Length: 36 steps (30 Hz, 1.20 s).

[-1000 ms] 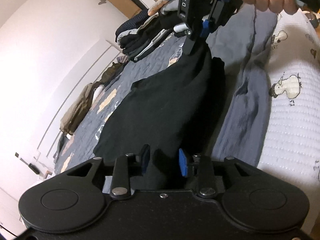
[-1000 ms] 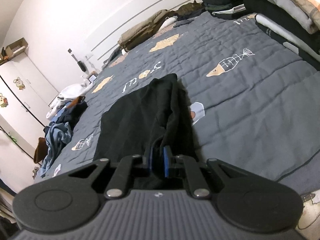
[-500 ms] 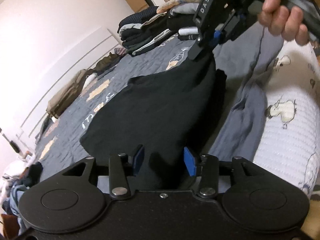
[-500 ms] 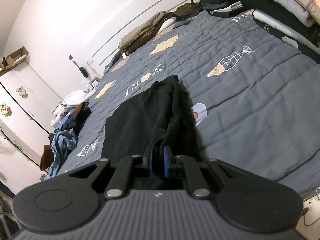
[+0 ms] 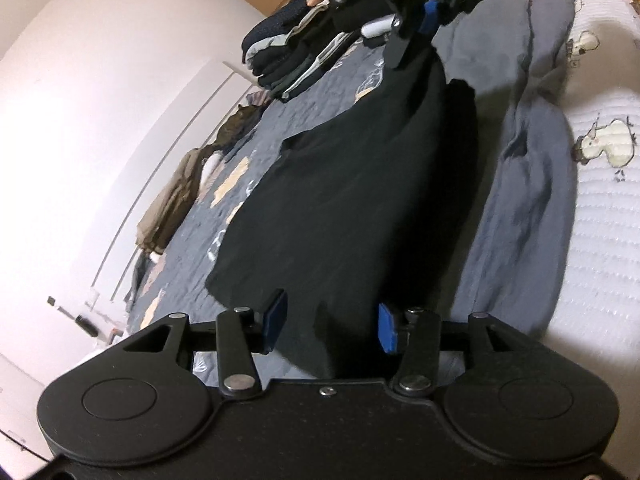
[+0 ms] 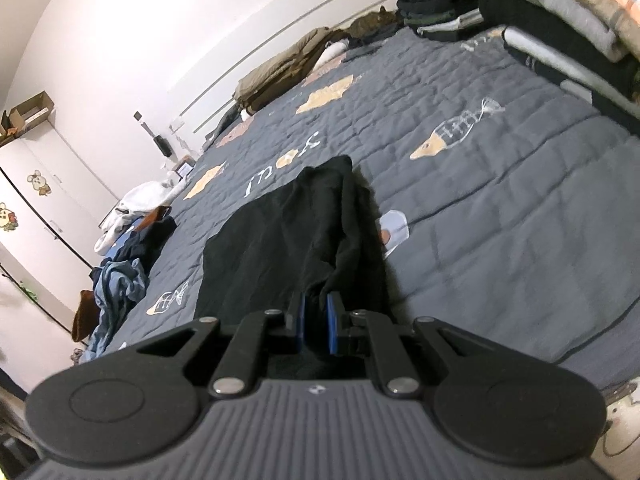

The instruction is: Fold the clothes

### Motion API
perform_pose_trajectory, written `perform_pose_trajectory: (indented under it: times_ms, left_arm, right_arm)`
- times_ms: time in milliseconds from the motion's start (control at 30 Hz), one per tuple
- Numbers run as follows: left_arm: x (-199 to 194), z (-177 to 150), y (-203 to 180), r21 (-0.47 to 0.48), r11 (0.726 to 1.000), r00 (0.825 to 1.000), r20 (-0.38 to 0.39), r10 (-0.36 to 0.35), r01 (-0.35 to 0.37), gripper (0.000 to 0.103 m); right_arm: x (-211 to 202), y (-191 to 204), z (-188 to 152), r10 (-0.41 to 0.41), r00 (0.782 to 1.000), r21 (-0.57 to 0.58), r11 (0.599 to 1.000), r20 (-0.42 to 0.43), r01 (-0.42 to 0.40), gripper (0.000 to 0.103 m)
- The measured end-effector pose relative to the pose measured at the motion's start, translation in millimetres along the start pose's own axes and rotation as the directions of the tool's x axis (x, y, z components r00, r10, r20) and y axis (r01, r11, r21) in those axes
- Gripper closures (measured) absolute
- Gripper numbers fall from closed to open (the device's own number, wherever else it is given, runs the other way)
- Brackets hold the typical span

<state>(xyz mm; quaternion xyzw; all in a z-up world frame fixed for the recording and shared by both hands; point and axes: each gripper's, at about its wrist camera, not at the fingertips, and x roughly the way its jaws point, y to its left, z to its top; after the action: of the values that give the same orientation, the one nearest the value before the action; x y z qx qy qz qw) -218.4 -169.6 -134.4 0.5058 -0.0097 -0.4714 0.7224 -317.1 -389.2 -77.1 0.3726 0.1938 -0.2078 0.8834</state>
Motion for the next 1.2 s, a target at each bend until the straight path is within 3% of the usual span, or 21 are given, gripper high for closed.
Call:
perform_pose_trajectory:
  times_ms: [200, 233, 267, 367, 467, 633, 767, 900, 1100, 1200]
  left_arm:
    - [13, -4, -25, 0.159, 0.986, 0.999, -0.018, 0.046, -0.043, 0.056]
    - [13, -3, -26, 0.175, 0.984, 0.999, -0.019, 0.046, -0.042, 0.064]
    - [13, -2, -26, 0.187, 0.982, 0.999, -0.02, 0.043, -0.038, 0.079]
    - [7, 0, -16, 0.175, 0.983, 0.997, -0.041, 0.066, -0.058, 0.087]
    - [2, -3, -2, 0.122, 0.99, 0.992, -0.097, 0.082, -0.07, 0.088]
    - [14, -14, -12, 0.149, 0.989, 0.986, -0.161, 0.032, -0.008, 0.087]
    - [11, -13, -8, 0.117, 0.993, 0.988, -0.153, 0.007, 0.011, 0.087]
    - [7, -12, -3, 0.082, 0.996, 0.99, -0.142, -0.016, 0.028, 0.085]
    - [0, -11, 2, 0.033, 0.997, 0.99, -0.129, -0.062, 0.067, 0.082]
    - [-6, -9, 9, -0.026, 0.994, 0.988, -0.109, -0.105, 0.103, 0.059]
  right_arm:
    - [3, 3, 0, 0.003, 1.0, -0.025, 1.0, -0.012, -0.003, 0.092]
    - [5, 4, -1, -0.001, 1.0, -0.031, 1.0, -0.019, 0.001, 0.092]
    - [5, 4, -2, -0.007, 1.0, -0.035, 0.999, -0.016, 0.007, 0.092]
    - [6, 4, -3, -0.025, 1.0, -0.042, 0.999, -0.005, 0.025, 0.093]
    - [6, 3, -5, -0.03, 1.0, -0.053, 0.998, -0.008, 0.03, 0.093]
    - [21, 2, -13, -0.066, 0.997, -0.082, 0.995, -0.047, 0.062, 0.094]
    - [28, -1, -15, -0.097, 0.994, -0.088, 0.992, -0.053, 0.092, 0.094]
    - [24, 0, -14, -0.128, 0.992, -0.106, 0.986, 0.002, 0.128, 0.094]
    - [30, 6, -16, -0.165, 0.985, -0.209, 0.966, -0.046, 0.152, 0.094]
    - [29, 14, -17, -0.201, 0.978, -0.307, 0.935, -0.051, 0.176, 0.091]
